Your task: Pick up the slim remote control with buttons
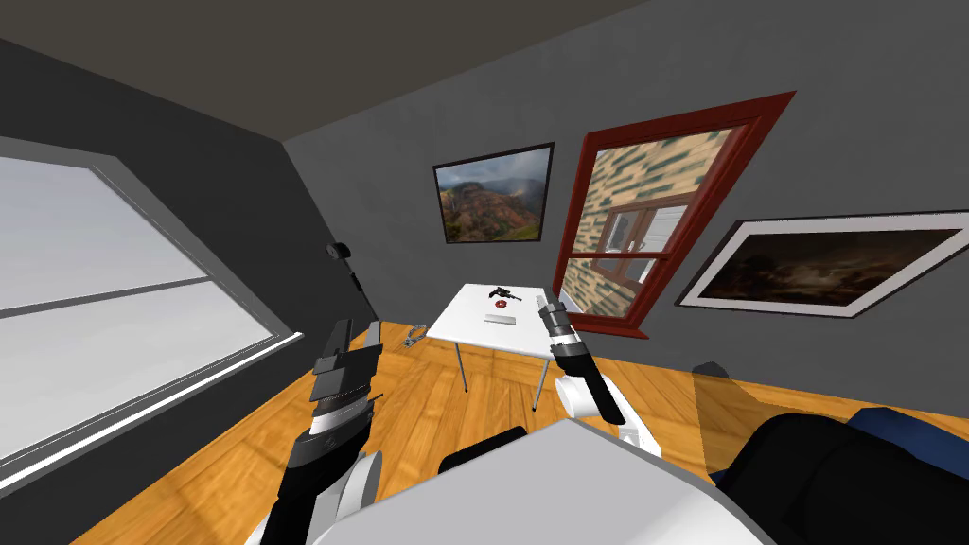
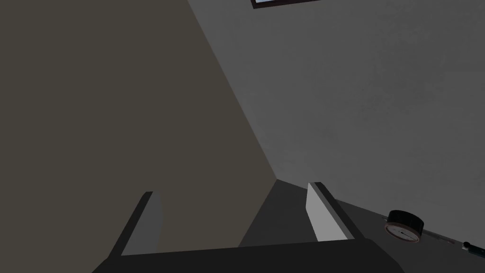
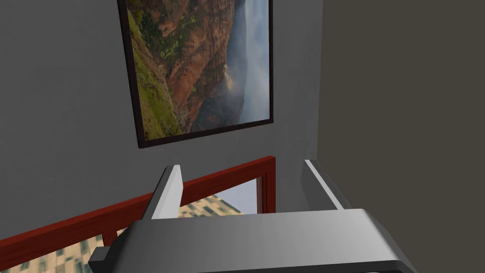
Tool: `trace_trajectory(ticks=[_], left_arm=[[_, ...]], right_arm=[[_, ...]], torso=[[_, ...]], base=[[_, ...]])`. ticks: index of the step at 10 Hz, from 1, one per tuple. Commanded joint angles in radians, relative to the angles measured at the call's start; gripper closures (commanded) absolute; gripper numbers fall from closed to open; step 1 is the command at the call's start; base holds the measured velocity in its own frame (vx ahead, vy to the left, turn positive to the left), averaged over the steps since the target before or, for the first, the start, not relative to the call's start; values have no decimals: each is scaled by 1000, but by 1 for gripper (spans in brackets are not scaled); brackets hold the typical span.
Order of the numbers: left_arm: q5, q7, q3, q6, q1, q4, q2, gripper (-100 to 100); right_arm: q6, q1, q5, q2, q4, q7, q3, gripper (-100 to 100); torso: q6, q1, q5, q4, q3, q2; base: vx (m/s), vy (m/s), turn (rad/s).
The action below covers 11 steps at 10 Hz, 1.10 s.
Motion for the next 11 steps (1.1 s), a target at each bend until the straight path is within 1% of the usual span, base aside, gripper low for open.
trace_trajectory(ticks=[1, 4, 7, 8, 10, 11], left_arm=[[0, 0, 0, 0, 0, 0, 0, 0], [0, 0, 0, 0, 0, 0, 0, 0], [0, 0, 0, 0, 0, 0, 0, 0], [0, 0, 0, 0, 0, 0, 0, 0], [0, 0, 0, 0, 0, 0, 0, 0], [0, 0, 0, 0, 0, 0, 0, 0]], right_arm=[[-12, 8, -5, -42, 5, 3, 34, -100], [-38, 25, -11, -123, 27, 11, 105, -100], [-74, 45, -12, -219, 71, 24, 190, -100], [-74, 45, -12, -234, 71, 24, 192, -100], [-102, 58, -8, -302, 116, 34, 252, -100], [-102, 58, -8, -323, 116, 34, 252, -100]], torso=[[0, 0, 0, 0, 0, 0], [0, 6, 1, 1, 3, 6], [0, 10, 2, 1, 4, 6], [0, 9, 2, 2, 4, 8], [0, 6, 1, 1, 3, 5], [0, 8, 2, 1, 4, 6]], base=[[-44, 38, -92], [-92, 93, -68], [-97, 135, -50], [-81, 84, -10], [-88, 111, 3], [-60, 101, -9]])
